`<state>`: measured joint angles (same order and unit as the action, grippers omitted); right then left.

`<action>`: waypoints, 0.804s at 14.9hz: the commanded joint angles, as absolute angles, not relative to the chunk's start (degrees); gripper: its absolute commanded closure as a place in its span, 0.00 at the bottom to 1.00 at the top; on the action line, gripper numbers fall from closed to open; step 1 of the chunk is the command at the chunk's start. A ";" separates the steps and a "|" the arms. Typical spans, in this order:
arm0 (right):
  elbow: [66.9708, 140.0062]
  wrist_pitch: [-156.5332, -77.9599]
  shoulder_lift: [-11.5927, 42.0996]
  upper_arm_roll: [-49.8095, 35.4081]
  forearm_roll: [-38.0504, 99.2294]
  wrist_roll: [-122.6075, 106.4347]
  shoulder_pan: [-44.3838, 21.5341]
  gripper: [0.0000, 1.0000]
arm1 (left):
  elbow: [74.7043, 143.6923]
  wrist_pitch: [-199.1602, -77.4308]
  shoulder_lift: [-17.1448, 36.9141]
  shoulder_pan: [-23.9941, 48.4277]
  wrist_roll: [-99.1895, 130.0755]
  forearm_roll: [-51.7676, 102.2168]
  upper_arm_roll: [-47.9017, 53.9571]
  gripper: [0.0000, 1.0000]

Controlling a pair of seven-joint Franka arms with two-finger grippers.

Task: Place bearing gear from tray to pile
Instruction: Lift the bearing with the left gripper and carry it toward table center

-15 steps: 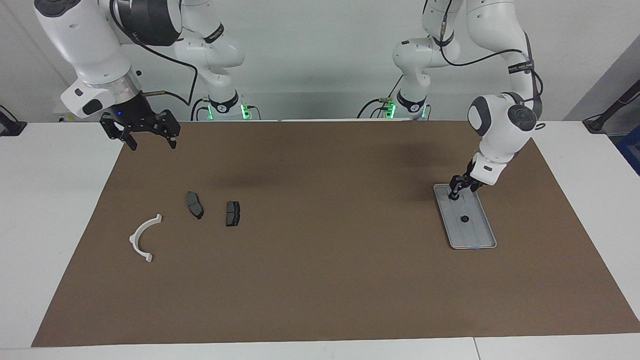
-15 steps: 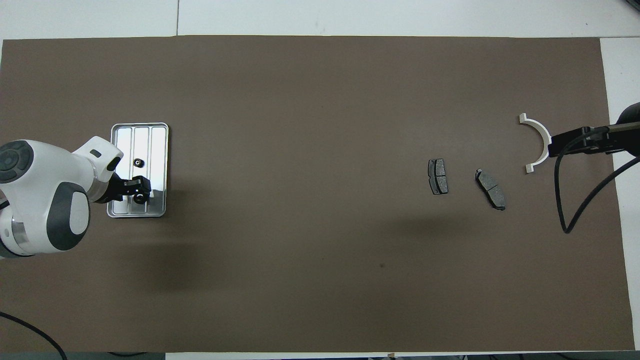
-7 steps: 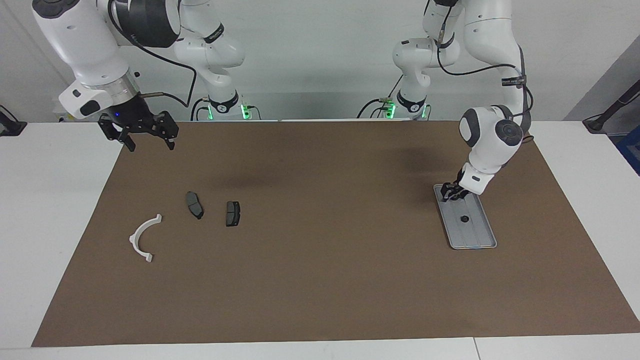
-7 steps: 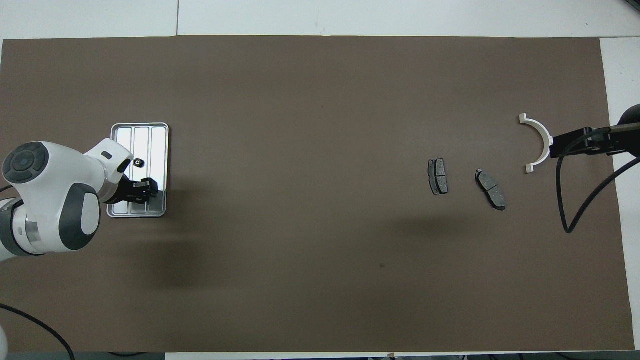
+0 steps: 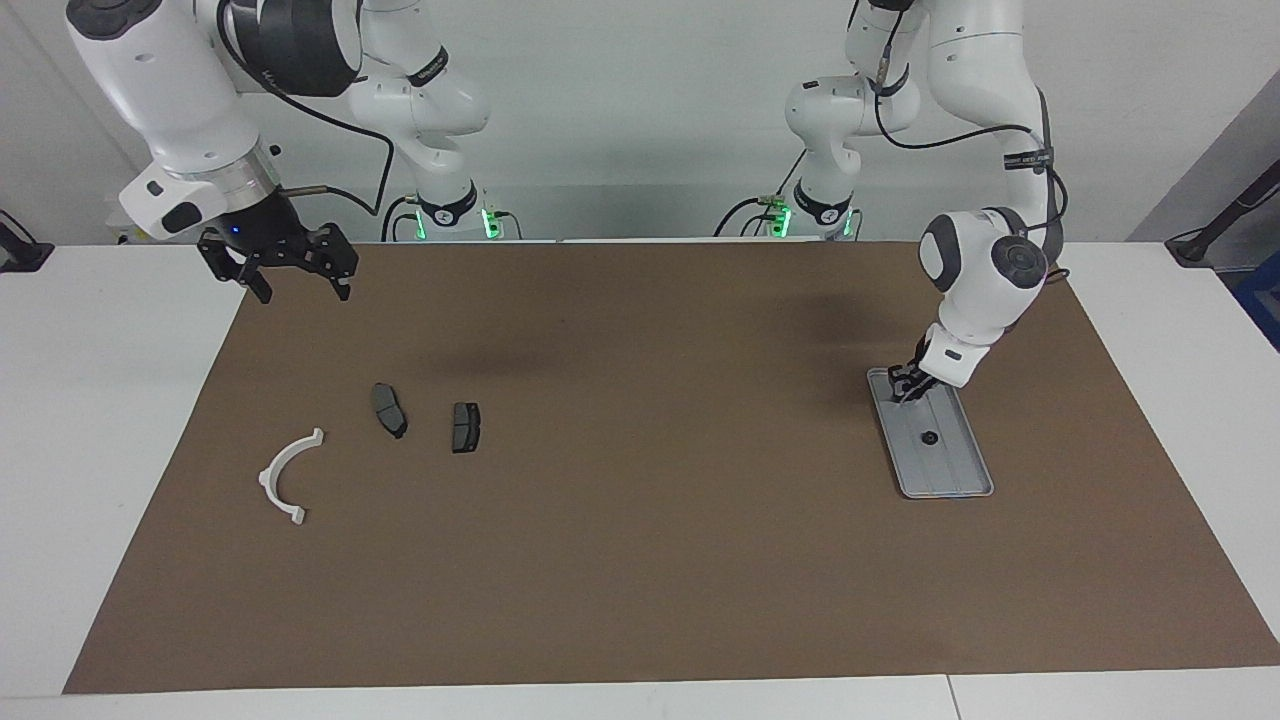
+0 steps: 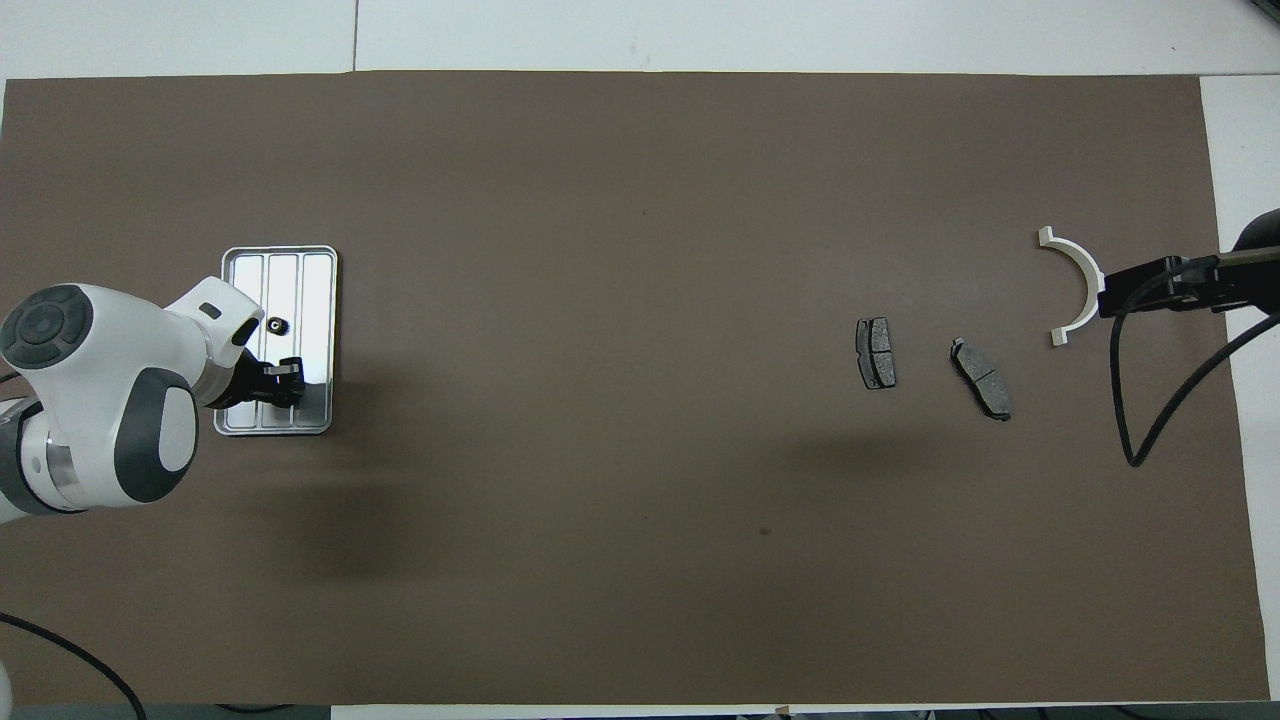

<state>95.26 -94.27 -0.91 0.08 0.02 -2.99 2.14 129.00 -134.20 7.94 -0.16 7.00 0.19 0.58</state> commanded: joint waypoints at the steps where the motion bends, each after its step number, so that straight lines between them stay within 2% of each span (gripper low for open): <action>1: 96.86 -93.96 -2.37 -0.44 0.44 -3.95 3.51 0.00 | 130.26 -135.00 8.17 0.26 8.26 -0.62 0.09 1.00; 7: 97.21 -94.83 -2.37 -0.44 0.79 -5.71 4.31 0.00 | 120.07 -126.92 8.79 2.98 17.64 -0.26 0.18 1.00; 12: 97.47 -95.36 -2.37 -0.44 1.14 -5.28 3.78 0.00 | 117.42 -126.48 9.76 9.30 29.86 0.00 0.09 1.00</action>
<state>95.47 -94.19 -0.91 0.05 0.07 -4.21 3.25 119.33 -127.96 8.34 6.47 25.19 0.21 0.84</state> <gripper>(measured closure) 0.000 0.652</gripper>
